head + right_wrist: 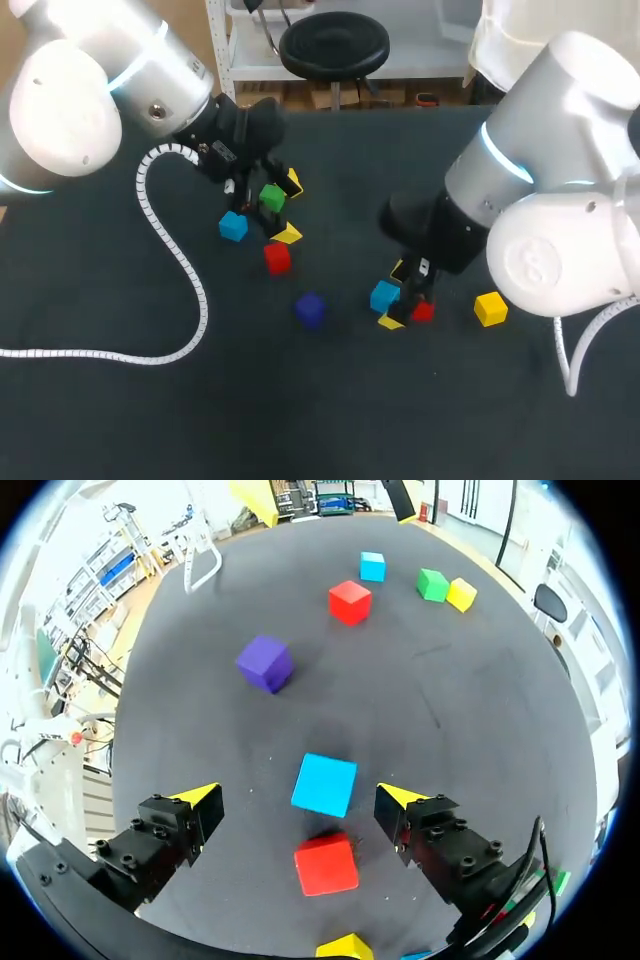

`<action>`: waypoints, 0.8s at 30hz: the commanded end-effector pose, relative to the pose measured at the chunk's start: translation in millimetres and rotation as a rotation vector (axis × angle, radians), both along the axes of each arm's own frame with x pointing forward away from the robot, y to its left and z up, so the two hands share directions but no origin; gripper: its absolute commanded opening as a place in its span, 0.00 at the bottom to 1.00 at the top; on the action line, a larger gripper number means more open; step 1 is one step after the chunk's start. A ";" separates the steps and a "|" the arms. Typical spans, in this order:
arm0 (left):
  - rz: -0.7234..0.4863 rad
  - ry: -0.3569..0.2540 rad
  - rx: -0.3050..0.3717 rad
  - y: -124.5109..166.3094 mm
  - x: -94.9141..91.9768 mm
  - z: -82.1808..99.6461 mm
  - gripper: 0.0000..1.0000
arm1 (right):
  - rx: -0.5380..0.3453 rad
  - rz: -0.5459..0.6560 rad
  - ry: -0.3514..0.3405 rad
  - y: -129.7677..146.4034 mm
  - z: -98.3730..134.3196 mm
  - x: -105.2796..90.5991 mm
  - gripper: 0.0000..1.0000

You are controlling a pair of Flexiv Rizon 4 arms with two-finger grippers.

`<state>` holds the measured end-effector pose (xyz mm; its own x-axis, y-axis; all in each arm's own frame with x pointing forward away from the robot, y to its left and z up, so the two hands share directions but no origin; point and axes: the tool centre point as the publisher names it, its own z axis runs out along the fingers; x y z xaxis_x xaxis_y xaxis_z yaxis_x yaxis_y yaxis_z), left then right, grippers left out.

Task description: Place the blue cubes, place green cubes on the blue cubes, place the yellow cubes on the green cubes, then place the red cubes on the yellow cubes, and place purple cube on the red cubes.

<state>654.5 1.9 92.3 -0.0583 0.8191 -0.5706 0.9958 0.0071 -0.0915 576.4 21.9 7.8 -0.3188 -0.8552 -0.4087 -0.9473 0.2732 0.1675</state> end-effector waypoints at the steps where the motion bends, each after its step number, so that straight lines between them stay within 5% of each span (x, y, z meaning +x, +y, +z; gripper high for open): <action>1: -0.003 0.001 -0.001 0.4 1.4 -0.4 1.00 | 0.005 0.010 0.006 4.9 -1.4 7.1 1.00; 24: -0.003 0.001 -0.001 0.4 1.4 -0.4 1.00 | -0.036 0.063 -0.002 10.0 -9.9 18.3 0.99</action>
<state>654.5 1.9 92.3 -0.0583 0.8191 -0.5706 0.9958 0.0071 -0.0915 592.7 29.4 0.9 -0.2633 -0.8869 -0.3797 -0.9633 0.2200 0.1541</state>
